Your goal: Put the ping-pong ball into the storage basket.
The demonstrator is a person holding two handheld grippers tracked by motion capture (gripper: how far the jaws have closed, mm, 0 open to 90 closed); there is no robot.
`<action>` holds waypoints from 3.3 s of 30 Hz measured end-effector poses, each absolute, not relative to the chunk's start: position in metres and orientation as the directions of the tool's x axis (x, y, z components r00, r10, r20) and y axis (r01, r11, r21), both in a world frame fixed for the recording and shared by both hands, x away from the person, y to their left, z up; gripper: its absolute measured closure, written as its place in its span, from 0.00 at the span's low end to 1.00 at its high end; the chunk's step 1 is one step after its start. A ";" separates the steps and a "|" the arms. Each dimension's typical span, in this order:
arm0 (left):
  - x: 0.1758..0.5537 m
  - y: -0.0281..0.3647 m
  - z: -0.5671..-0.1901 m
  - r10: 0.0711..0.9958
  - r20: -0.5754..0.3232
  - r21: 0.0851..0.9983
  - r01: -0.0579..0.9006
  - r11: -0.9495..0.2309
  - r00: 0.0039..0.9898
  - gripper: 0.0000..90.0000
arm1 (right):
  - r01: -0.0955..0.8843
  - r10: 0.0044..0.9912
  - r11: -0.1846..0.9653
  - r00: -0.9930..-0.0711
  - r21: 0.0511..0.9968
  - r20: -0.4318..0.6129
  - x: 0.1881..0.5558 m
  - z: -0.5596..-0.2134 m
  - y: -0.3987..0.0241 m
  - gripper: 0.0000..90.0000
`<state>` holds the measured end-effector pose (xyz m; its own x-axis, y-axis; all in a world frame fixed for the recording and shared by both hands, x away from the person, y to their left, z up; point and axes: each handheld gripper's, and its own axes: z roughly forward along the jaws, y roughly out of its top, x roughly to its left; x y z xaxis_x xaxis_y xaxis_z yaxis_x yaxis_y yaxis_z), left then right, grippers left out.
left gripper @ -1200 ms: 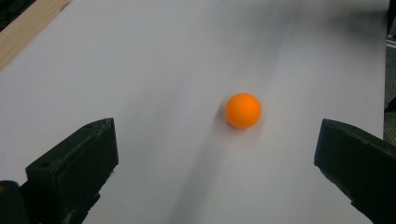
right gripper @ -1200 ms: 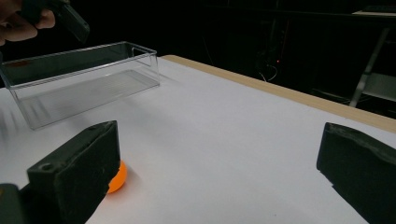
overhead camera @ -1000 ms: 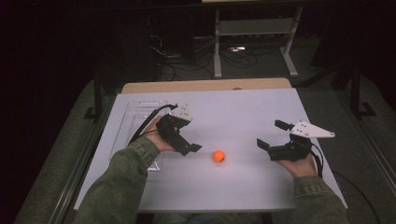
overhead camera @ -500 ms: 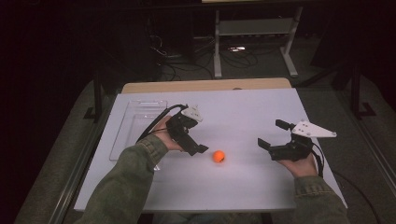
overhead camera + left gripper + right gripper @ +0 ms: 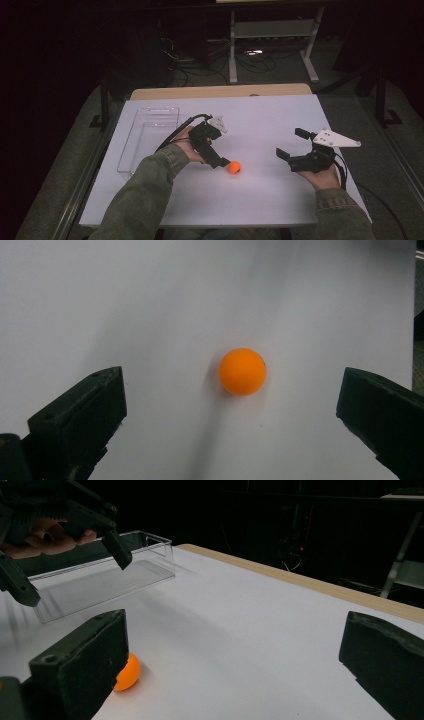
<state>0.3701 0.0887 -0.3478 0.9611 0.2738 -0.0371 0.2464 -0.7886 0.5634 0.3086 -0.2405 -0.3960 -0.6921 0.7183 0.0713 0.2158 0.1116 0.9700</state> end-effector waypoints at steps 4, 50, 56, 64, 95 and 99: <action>0.373 0.085 -0.352 0.275 -0.051 0.549 0.258 -0.795 0.960 0.00 | 0.216 0.718 0.114 -0.692 0.970 0.069 0.308 -0.396 -0.240 0.00; 0.377 0.040 -0.387 0.207 -0.083 0.404 0.223 -0.887 0.975 0.00 | 0.214 0.713 0.115 -0.698 0.970 0.069 0.309 -0.396 -0.240 0.00; 0.377 0.038 -0.390 0.197 -0.085 0.385 0.215 -0.898 0.977 0.07 | 0.213 0.713 0.116 -0.698 0.970 0.068 0.309 -0.396 -0.240 0.00; 0.377 0.035 -0.397 0.193 -0.075 0.360 0.207 -0.910 0.978 0.13 | 0.213 0.712 0.117 -0.699 0.970 0.068 0.309 -0.396 -0.240 0.00; 0.382 0.032 -0.408 0.203 -0.116 0.317 0.230 -0.920 0.972 0.43 | 0.218 0.709 0.125 -0.702 0.968 0.067 0.309 -0.397 -0.238 0.00; 0.382 0.031 -0.409 0.199 -0.121 0.317 0.228 -0.921 0.973 0.45 | 0.217 0.709 0.122 -0.702 0.968 0.068 0.309 -0.397 -0.238 0.00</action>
